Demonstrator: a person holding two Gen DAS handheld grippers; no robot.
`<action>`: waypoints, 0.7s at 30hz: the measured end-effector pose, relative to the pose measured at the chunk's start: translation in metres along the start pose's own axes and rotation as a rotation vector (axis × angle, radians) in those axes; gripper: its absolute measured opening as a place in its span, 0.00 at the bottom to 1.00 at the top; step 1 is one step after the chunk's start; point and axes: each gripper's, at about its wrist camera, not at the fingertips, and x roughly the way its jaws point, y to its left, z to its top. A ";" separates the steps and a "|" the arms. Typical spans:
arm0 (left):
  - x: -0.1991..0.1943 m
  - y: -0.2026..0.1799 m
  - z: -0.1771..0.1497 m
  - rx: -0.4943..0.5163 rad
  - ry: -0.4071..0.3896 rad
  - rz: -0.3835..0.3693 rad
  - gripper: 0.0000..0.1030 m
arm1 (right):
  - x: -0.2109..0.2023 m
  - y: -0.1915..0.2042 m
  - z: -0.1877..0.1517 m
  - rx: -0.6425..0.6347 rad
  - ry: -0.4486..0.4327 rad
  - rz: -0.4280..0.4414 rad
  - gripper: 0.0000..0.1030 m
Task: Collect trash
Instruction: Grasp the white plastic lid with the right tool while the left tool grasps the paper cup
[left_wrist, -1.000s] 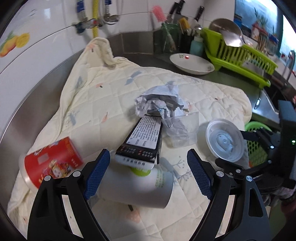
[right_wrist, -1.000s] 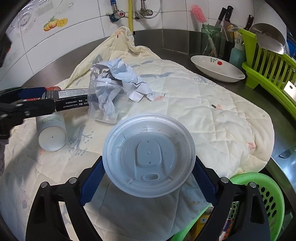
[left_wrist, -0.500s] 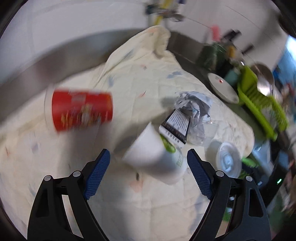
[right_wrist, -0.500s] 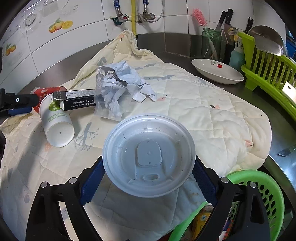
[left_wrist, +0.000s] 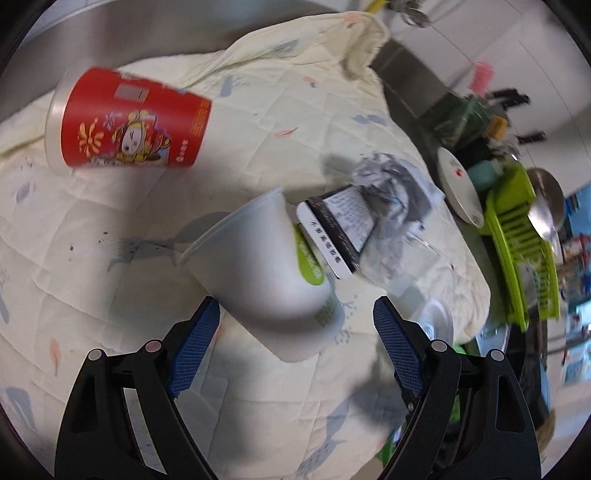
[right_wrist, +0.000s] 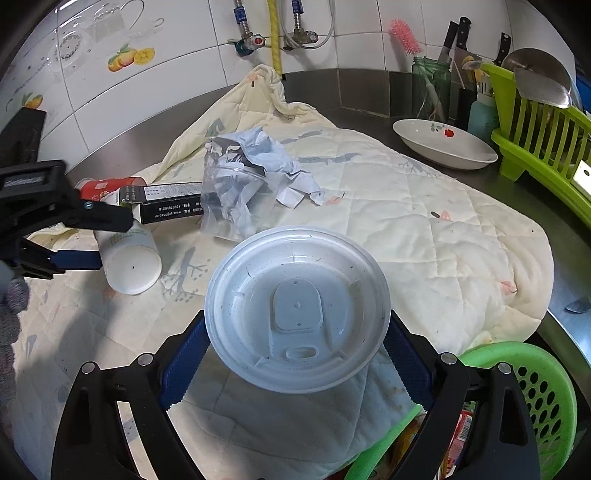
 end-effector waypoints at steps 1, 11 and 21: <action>0.003 0.001 0.000 -0.012 0.000 0.011 0.81 | 0.000 -0.001 -0.001 0.002 0.000 0.002 0.85; 0.012 0.016 0.001 -0.063 -0.002 0.005 0.70 | -0.006 -0.001 -0.010 0.010 -0.001 0.014 0.85; -0.017 0.023 -0.019 0.030 -0.013 -0.034 0.60 | -0.028 0.013 -0.025 0.039 -0.015 0.038 0.85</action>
